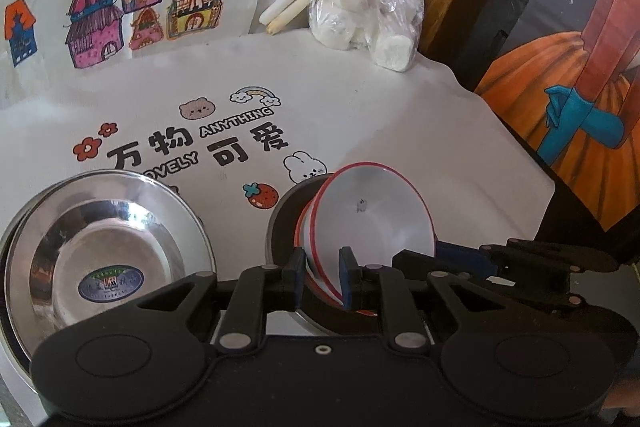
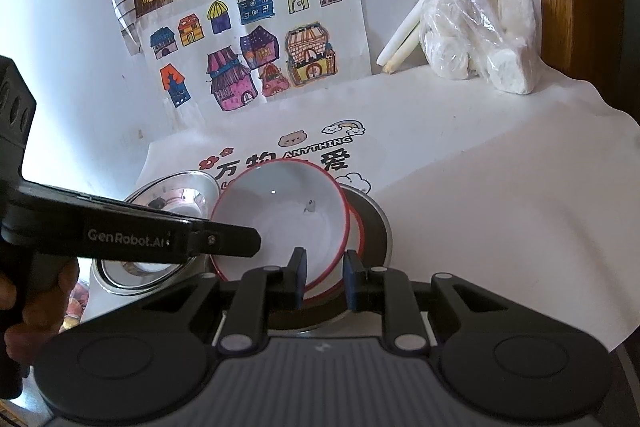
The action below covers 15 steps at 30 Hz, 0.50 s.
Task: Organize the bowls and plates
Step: 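Carry the second white bowl with both grippers and lower it into the bowl stack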
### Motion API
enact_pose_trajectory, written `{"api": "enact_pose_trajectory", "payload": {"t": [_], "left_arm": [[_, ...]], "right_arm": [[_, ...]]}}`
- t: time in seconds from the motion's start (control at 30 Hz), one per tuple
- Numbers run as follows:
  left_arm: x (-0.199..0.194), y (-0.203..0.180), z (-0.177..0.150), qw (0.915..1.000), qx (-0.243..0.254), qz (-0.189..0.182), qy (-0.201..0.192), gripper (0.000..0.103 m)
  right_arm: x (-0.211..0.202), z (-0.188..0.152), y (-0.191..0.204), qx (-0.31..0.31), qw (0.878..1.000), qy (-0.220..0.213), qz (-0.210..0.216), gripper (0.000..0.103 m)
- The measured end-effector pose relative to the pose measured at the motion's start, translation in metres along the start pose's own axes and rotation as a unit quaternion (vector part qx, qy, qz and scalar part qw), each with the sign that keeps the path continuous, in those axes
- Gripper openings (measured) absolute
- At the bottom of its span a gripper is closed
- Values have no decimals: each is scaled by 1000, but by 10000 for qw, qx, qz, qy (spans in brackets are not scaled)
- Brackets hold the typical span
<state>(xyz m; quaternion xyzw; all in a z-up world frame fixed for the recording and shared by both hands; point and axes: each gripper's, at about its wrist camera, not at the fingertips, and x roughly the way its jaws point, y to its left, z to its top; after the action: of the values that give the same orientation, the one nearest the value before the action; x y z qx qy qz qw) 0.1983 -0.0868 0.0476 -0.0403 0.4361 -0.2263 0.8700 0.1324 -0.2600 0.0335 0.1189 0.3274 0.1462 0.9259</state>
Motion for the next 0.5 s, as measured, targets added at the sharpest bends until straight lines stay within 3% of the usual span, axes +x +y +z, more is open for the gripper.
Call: {"api": "enact_pose_trajectory", "payload": {"t": [0.33,0.5], "left_arm": [[6,-2,-2,9998,150,105,68,20],[6,-3,-1,9998,141,76,78,21]], "right_arm": [[-1,1,6,-149,9998,-21,-110,23],[-2,-1,6,-200,9995,-66,-249,29]]}}
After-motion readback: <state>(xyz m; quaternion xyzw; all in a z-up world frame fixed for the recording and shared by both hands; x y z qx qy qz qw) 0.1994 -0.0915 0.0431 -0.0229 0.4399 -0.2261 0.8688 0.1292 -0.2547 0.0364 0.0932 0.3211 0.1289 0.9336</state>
